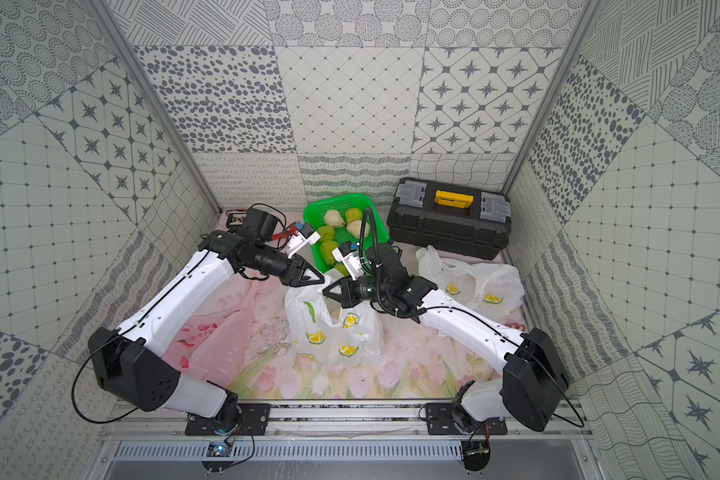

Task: Place the pears into plastic bags & tie knots
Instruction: Tie the plastic bag at the center of the board.

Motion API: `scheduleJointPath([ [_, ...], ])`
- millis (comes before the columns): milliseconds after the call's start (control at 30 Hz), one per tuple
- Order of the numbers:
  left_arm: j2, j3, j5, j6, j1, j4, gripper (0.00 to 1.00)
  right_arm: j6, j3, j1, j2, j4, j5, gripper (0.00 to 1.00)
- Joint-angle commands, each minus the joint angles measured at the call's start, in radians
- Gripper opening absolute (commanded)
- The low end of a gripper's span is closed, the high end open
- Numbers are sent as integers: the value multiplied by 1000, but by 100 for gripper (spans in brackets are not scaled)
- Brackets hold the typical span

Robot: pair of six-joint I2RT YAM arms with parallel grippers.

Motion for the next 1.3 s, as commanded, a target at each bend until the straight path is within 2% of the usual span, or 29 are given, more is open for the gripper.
scheduleJointPath([
  [0,-14,-3,108,62,4,-24,38,-47,-19,-3,-18,4,-7,0],
  [133,-27,-22,86,94,4,-54,40,-69,-15,-10,-20,-24,-17,0],
  [267,-3,-11,85,46,-9,-25,48,-78,-5,-7,-15,-24,-28,0],
  [467,53,16,8,39,-39,-35,44,-72,-10,-1,-15,-4,-22,0],
  [533,68,25,-8,47,-53,-47,41,-72,-14,2,-16,0,-21,0],
  [633,81,34,-29,54,-63,-56,29,-72,-16,1,-17,-1,-26,0],
  [800,71,33,-76,9,-63,4,0,-90,-15,5,-35,-34,-21,0],
  [867,42,12,-122,-2,-63,51,0,-102,-16,-1,-58,-62,-28,0],
  [1033,-89,-107,-143,-5,-63,225,0,-135,4,-68,-162,-167,-36,15],
  [1100,-135,-151,-154,-11,-64,286,0,-215,59,-83,-190,-292,32,23],
  [1200,-160,-175,-155,-19,-66,317,0,-330,140,-70,-169,-445,143,50],
  [1267,-167,-183,-159,-25,-71,329,0,-376,177,-52,-135,-496,190,61],
])
